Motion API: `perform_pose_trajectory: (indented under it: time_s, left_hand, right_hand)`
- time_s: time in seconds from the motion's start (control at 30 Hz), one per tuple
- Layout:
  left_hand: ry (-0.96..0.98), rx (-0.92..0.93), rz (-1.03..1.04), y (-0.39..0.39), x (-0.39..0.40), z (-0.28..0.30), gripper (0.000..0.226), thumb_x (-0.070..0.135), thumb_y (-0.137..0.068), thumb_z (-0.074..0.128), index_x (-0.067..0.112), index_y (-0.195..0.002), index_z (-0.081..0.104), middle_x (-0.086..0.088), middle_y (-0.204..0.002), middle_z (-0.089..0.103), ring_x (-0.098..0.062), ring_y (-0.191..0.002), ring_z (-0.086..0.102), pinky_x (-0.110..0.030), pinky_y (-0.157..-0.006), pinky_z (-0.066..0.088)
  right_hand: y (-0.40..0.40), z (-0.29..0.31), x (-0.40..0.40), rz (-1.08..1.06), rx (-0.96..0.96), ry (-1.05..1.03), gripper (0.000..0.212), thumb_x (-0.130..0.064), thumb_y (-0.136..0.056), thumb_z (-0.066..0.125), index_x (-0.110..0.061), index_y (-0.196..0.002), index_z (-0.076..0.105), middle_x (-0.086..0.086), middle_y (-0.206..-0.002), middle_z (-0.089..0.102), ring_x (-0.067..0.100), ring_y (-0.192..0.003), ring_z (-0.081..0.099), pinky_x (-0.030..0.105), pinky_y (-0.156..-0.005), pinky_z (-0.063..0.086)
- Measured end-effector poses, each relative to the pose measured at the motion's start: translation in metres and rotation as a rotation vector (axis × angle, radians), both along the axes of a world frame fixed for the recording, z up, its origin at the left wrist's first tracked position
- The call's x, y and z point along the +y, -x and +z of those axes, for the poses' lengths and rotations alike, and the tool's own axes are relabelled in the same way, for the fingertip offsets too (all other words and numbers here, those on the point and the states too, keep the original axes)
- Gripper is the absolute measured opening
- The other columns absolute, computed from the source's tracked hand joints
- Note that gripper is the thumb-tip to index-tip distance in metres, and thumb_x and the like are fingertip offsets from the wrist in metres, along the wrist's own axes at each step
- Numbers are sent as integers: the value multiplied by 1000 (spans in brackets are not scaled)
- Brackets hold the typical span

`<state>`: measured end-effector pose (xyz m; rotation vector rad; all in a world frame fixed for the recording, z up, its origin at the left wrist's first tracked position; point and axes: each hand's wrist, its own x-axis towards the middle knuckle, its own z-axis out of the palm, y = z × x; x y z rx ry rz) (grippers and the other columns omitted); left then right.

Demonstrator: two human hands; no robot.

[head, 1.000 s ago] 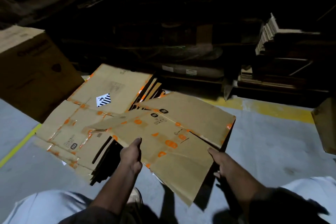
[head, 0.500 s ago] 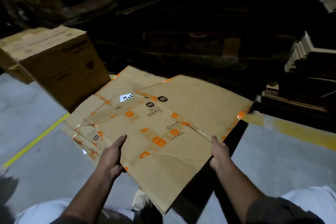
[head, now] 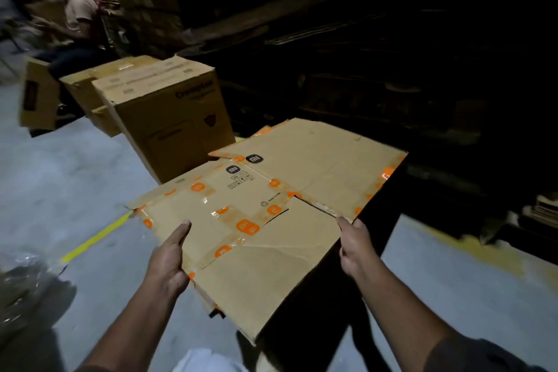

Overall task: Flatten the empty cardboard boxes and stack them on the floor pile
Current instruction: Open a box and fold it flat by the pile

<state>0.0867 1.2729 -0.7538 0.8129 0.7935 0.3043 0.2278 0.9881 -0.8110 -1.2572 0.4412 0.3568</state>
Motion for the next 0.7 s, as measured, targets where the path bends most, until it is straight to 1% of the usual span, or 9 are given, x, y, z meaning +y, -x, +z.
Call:
perform_pose_trajectory:
  time_s: [0.07, 0.17, 0.23, 0.3, 0.4, 0.47, 0.53, 0.63, 0.7]
  left_hand:
    - [17, 0, 24, -10, 20, -11, 38, 20, -95, 64, 10, -133, 62, -13, -122, 71, -31, -114, 68, -55, -81, 59]
    - [44, 8, 60, -34, 56, -31, 39, 25, -95, 64, 13, -132, 63, -11, -123, 71, -29, -114, 68, -55, -82, 59]
    - [40, 49, 79, -47, 76, -48, 37, 28, -96, 64, 15, -131, 64, -9, -123, 72, -29, -114, 68, -55, -82, 59]
    - [-1, 153, 88, -58, 89, -73, 36, 28, -96, 65, 12, -129, 65, -11, -118, 73, -30, -108, 69, -50, -79, 61]
    - [-72, 317, 39, -71, 96, -110, 31, 15, -94, 67, -2, -121, 65, -13, -86, 72, -25, -67, 69, -33, -59, 54]
    - [-20, 422, -4, -77, 97, -130, 15, 10, -94, 66, 0, -104, 62, -16, -83, 67, -22, -44, 65, -28, -39, 48]
    - [-2, 482, 10, -80, 108, -159, 21, 8, -90, 69, -2, -104, 57, -23, -96, 68, -28, -50, 70, -32, -37, 51]
    - [-48, 453, 54, -85, 126, -197, 41, 5, -88, 71, 3, -126, 56, -21, -119, 68, -34, -88, 72, -34, -59, 56]
    - [-100, 433, 34, -92, 124, -194, 33, 3, -95, 63, 6, -127, 56, -14, -115, 69, -28, -89, 69, -29, -56, 53]
  right_hand:
    - [-18, -10, 23, 20, -20, 29, 59, -33, -101, 56, -16, -152, 30, -2, -154, 37, 24, -142, 37, 42, -115, 28]
    - [-57, -30, 60, 52, -67, 70, 34, -35, -98, 59, -14, -123, 52, 13, -135, 57, 29, -125, 55, 47, -110, 41]
    - [-78, -44, 88, 56, -52, 67, 52, -39, -97, 59, -13, -140, 44, 7, -145, 51, 26, -132, 49, 46, -112, 38]
    - [-89, -59, 116, 80, 16, 69, 67, -39, -100, 56, -18, -156, 25, 1, -155, 38, 28, -139, 42, 41, -108, 40]
    - [-85, -87, 149, 184, 190, 62, 60, -19, -105, 49, -14, -157, 22, 12, -149, 41, 35, -128, 51, 41, -86, 54]
    - [-74, -103, 160, 289, 253, 74, 48, -7, -103, 49, -5, -149, 33, 15, -133, 51, 28, -106, 58, 42, -88, 53]
    - [-66, -119, 166, 350, 289, 82, 56, -2, -101, 51, -8, -152, 29, 14, -137, 46, 26, -106, 54, 45, -99, 50]
    - [-68, -136, 170, 373, 286, 53, 71, 0, -100, 52, -17, -159, 15, 13, -159, 26, 36, -133, 46, 48, -108, 44]
    - [-76, -138, 174, 405, 240, 56, 77, -1, -100, 54, -20, -160, 10, 11, -164, 17, 34, -140, 40, 43, -105, 46]
